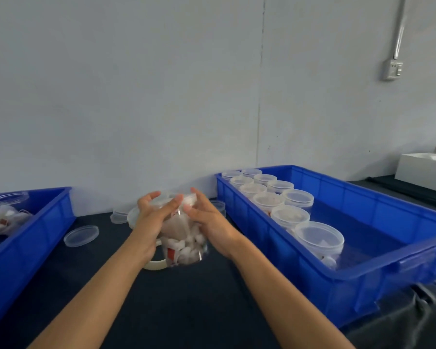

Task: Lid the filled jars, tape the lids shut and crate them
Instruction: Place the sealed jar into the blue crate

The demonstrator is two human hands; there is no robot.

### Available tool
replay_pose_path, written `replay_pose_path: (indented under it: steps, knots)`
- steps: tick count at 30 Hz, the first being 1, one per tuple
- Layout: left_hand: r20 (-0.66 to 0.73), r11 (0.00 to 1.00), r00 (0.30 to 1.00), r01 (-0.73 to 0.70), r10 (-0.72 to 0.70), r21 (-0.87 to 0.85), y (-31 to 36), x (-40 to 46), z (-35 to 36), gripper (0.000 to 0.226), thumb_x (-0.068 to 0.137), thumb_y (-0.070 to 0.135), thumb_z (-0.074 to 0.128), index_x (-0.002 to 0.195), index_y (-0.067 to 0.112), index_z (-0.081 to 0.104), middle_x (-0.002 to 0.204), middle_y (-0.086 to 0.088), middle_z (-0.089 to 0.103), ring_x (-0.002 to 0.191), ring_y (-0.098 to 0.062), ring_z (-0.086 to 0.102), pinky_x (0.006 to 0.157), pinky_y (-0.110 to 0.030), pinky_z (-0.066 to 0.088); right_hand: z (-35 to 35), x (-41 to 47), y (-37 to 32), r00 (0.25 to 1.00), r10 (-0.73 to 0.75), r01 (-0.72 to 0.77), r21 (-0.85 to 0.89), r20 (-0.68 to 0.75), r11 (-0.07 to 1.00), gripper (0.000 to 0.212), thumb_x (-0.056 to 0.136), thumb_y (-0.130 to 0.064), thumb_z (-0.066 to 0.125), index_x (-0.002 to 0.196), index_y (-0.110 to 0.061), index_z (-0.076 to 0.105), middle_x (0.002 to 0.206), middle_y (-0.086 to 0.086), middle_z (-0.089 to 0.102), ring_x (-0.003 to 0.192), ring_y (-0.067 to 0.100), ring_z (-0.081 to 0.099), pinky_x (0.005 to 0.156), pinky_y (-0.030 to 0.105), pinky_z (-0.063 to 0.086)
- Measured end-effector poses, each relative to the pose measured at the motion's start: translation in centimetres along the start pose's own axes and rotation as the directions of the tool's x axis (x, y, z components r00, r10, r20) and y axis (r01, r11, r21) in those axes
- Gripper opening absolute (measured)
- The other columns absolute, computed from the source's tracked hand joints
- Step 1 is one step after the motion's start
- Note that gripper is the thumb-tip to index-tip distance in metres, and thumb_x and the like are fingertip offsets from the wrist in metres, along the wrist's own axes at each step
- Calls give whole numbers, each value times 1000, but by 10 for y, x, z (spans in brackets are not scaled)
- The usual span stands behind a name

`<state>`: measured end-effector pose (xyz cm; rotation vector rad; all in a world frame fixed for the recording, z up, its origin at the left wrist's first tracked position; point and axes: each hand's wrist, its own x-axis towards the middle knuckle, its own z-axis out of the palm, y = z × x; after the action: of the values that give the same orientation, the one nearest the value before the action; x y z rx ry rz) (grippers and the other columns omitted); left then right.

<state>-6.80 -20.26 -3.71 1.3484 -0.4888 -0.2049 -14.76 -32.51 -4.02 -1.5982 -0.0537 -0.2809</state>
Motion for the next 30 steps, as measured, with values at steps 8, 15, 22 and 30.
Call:
replay_pose_path:
  steps: [8,15,22,30]
  knots:
    - [166,999,985,-47,44,11,27,-7,69,111,43,54,78,137,24,26,123,-10,55,109,-25,61,87,-35,52,-41,-18,-48,975,-151,80,-383,-160,920,115,71,-7,83,151,-26,2,125,12,58,114,25,59,102,41,47]
    - [329,952,927,-247,179,179,44,-4,131,93,70,57,70,146,20,31,143,-8,41,127,-24,49,104,-40,46,-101,-41,-76,882,-339,169,-451,-328,876,107,69,2,81,148,-31,16,99,-9,54,76,0,63,57,5,46]
    - [406,919,884,-336,232,207,38,9,197,56,92,31,64,142,14,44,143,-5,45,125,-23,52,108,-42,43,-170,-57,-83,795,-397,88,-560,-459,824,101,67,-7,84,146,-34,26,137,7,41,116,21,50,83,26,46]
    - [465,948,868,-275,174,158,13,14,250,52,95,29,61,143,18,44,144,-3,48,128,-21,49,109,-41,40,-214,-69,-63,695,-383,-47,-570,-609,820,96,67,-14,86,145,-27,32,132,1,38,113,15,46,83,28,42]
